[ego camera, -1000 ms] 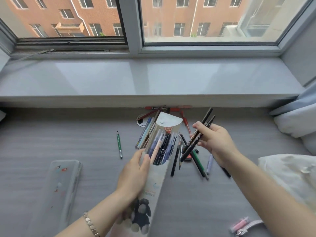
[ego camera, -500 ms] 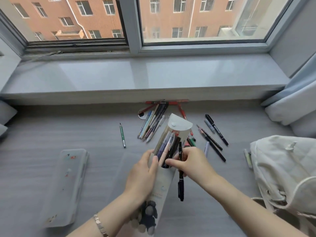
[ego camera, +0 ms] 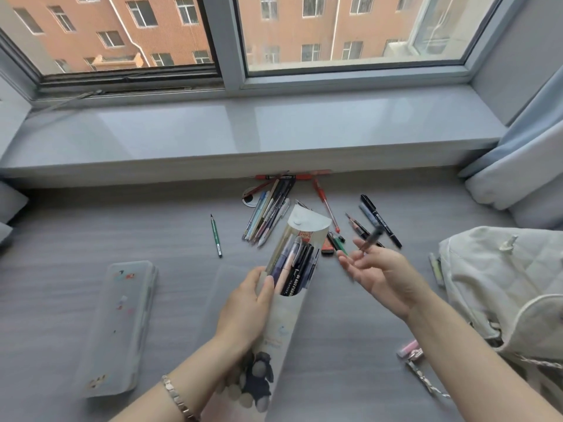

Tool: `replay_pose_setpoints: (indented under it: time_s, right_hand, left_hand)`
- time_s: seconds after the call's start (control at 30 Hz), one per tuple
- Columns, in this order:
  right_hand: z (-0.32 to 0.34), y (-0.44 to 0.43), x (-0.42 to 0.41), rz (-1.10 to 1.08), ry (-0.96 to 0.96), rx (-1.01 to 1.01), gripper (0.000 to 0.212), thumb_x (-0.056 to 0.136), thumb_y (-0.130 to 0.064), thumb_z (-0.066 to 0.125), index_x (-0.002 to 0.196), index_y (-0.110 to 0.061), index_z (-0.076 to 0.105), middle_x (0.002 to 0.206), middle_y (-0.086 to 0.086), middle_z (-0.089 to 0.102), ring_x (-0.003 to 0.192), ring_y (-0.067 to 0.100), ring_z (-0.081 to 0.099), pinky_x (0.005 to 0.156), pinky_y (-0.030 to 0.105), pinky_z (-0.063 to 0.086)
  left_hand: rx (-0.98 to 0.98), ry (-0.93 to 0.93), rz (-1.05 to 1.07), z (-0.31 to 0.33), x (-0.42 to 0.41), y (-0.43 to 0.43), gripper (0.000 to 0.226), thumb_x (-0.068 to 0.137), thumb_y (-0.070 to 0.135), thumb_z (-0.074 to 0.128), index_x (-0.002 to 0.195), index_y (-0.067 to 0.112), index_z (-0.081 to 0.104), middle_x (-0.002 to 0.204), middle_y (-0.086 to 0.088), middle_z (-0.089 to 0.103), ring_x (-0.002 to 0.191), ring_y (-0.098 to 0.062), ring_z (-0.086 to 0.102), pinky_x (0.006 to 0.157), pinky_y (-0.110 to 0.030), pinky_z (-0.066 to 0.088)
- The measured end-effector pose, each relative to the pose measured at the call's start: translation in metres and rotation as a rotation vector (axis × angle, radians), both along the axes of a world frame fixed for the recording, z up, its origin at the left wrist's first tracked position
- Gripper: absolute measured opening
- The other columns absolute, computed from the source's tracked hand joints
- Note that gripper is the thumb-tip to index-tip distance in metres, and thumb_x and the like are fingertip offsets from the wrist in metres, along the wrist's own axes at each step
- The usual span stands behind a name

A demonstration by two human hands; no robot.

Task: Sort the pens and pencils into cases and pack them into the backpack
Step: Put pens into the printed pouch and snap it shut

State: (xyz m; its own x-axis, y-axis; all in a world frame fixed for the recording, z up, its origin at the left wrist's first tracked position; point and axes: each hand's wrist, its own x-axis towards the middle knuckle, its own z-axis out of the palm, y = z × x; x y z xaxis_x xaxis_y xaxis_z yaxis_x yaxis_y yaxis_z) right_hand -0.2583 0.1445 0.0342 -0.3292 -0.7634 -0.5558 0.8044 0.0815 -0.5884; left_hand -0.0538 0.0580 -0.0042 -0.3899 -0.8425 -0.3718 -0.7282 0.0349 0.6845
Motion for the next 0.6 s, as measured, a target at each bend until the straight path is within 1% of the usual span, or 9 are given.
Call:
replay_pose_setpoints:
  time_s: [0.07,0.1,0.13,0.23,0.3,0.37,0.4,0.5,0.6]
  right_hand:
    - [0.000,0.001,0.005,0.125,0.101,0.056,0.014,0.080,-0.009,0.059,0.090,-0.010,0.050,0.057,-0.002,0.056,0.064,0.016,0.062,0.055,0.023,0.055]
    - [0.001,0.000,0.007,0.209,0.184,0.123,0.011,0.085,-0.023,0.056,0.086,-0.014,0.050,0.055,-0.004,0.049,0.059,0.014,0.056,0.049,0.023,0.051]
    - [0.002,-0.001,0.010,0.276,0.261,0.181,0.017,0.091,-0.030,0.048,0.083,-0.015,0.051,0.057,-0.003,0.043,0.054,0.013,0.051,0.043,0.021,0.044]
    - [0.009,-0.005,0.015,0.330,0.467,0.202,0.022,0.089,-0.018,0.039,0.071,-0.014,0.051,0.061,0.000,0.039,0.043,0.009,0.041,0.036,0.017,0.027]
    - [0.013,-0.007,0.019,0.327,0.664,0.172,0.022,0.090,-0.012,0.042,0.070,-0.010,0.050,0.058,0.006,0.047,0.037,0.008,0.043,0.034,0.017,0.029]
    - [0.015,-0.011,0.024,0.342,0.855,0.155,0.014,0.090,-0.012,0.051,0.078,-0.005,0.052,0.058,0.006,0.056,0.037,0.009,0.051,0.037,0.017,0.039]
    - [0.015,-0.014,0.027,0.354,0.880,0.140,0.009,0.087,-0.010,0.057,0.082,-0.004,0.053,0.060,0.005,0.058,0.041,0.010,0.056,0.038,0.018,0.042]
    - [0.015,-0.017,0.034,0.382,0.903,0.109,0.019,0.077,-0.008,0.070,0.087,-0.010,0.054,0.069,0.003,0.060,0.051,0.017,0.062,0.038,0.022,0.043]
    - [0.016,-0.017,0.028,0.243,0.972,0.032,0.030,0.076,-0.007,0.071,0.096,-0.018,0.053,0.082,0.014,0.062,0.055,0.017,0.058,0.037,0.020,0.040]
  left_hand:
    - [0.009,-0.012,-0.009,0.000,0.000,0.002,0.038,0.094,0.041,0.037,0.129,0.029,0.046,0.127,0.000,0.059,0.116,-0.021,0.053,0.086,-0.026,0.038]
    - [0.013,-0.013,-0.018,0.000,0.001,0.003,0.037,0.094,0.042,0.036,0.128,0.030,0.047,0.126,0.001,0.059,0.115,-0.021,0.053,0.089,-0.028,0.040]
    - [0.016,-0.013,-0.029,-0.001,0.002,0.003,0.036,0.094,0.042,0.036,0.126,0.031,0.048,0.124,0.001,0.061,0.113,-0.020,0.054,0.091,-0.031,0.042]
    - [0.014,-0.013,-0.048,0.001,0.002,0.004,0.036,0.093,0.044,0.035,0.126,0.034,0.047,0.120,0.003,0.062,0.110,-0.019,0.055,0.088,-0.032,0.044]
    - [0.002,-0.005,-0.053,0.004,0.001,0.005,0.035,0.093,0.044,0.035,0.125,0.035,0.047,0.119,0.005,0.063,0.108,-0.018,0.056,0.085,-0.031,0.044]
    - [-0.006,0.015,-0.059,0.008,-0.001,0.006,0.033,0.093,0.043,0.035,0.123,0.036,0.048,0.116,0.004,0.064,0.105,-0.017,0.057,0.086,-0.031,0.045]
    - [-0.008,0.022,-0.061,0.010,-0.002,0.007,0.033,0.093,0.042,0.035,0.122,0.036,0.048,0.115,0.004,0.064,0.105,-0.018,0.057,0.087,-0.032,0.045]
    - [-0.031,0.029,-0.075,0.015,-0.005,0.008,0.031,0.093,0.041,0.037,0.122,0.037,0.048,0.116,0.005,0.064,0.108,-0.018,0.057,0.087,-0.031,0.045]
    - [-0.068,0.039,-0.096,0.020,-0.007,0.009,0.031,0.094,0.040,0.038,0.123,0.038,0.047,0.116,0.006,0.064,0.108,-0.017,0.056,0.081,-0.027,0.042]
